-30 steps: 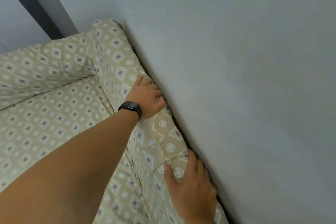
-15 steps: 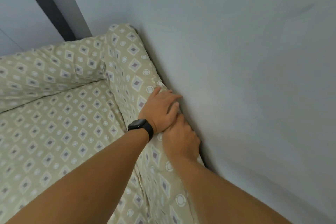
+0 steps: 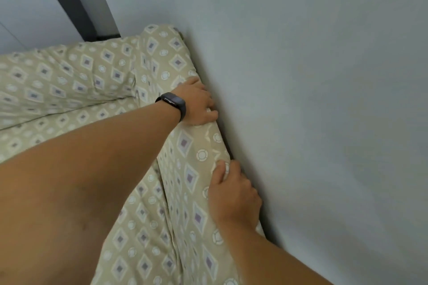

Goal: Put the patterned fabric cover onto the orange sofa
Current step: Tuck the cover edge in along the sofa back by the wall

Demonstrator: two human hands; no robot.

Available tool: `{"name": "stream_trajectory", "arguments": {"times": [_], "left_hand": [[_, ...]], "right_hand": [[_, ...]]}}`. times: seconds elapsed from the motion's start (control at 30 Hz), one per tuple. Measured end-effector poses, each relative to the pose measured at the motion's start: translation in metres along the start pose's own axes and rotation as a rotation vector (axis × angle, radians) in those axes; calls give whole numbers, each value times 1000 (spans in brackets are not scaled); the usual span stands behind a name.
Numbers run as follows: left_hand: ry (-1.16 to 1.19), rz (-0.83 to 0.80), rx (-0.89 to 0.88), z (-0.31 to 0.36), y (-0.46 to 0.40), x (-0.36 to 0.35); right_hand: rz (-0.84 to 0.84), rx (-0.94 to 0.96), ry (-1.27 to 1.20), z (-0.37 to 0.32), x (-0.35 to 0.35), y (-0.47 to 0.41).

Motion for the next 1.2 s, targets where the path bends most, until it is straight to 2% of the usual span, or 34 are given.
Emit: {"name": "stream_trajectory", "arguments": {"times": [0.17,0.2,0.27,0.33,0.37,0.4,0.53,0.63,0.7,0.8,1.0,1.07,1.2], "left_hand": [[60,-190,-7,-4,-20,4],[65,-178,-26,-4,-23,5],[-4,-13,-6,-14,-22,17],[47,160,201,-47,-13,23],[70,157,293,-65,-7,18],[70,100,319,-74,-7,8],[7,-145,178,-62,-20,-11],[-12,-228,190,-48,-28,-12],[45,-120,181,-32,-24,6],[222,178,206,-14,9,31],[506,457,294,15,124,12],[559,505,350,18,147,14],[571,427,318,50,175,27]], "right_hand": [[-25,-11,12,-3,-3,0],[-18,2,2,-4,-3,0],[12,29,-3,-5,0,0],[-11,3,-9,-3,0,-5],[-22,-7,-6,-3,-3,-3],[-21,2,-9,-3,-4,0],[-2,27,-26,-3,-2,-1],[-3,27,-7,-3,-4,-2],[16,20,-6,-1,-1,-3],[14,18,-23,-5,-4,0],[78,43,35,-7,1,0],[95,41,39,-5,2,2],[21,2,15,-4,1,2]]}}
Point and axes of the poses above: each hand's wrist, its own y-axis away from the middle knuckle, its own x-axis out of the back of the hand, z = x × y, the point moved 8 cm from there along -y, towards the middle knuckle, and after that the axes turned 14 degrees about -y, right-handed, at the moved point
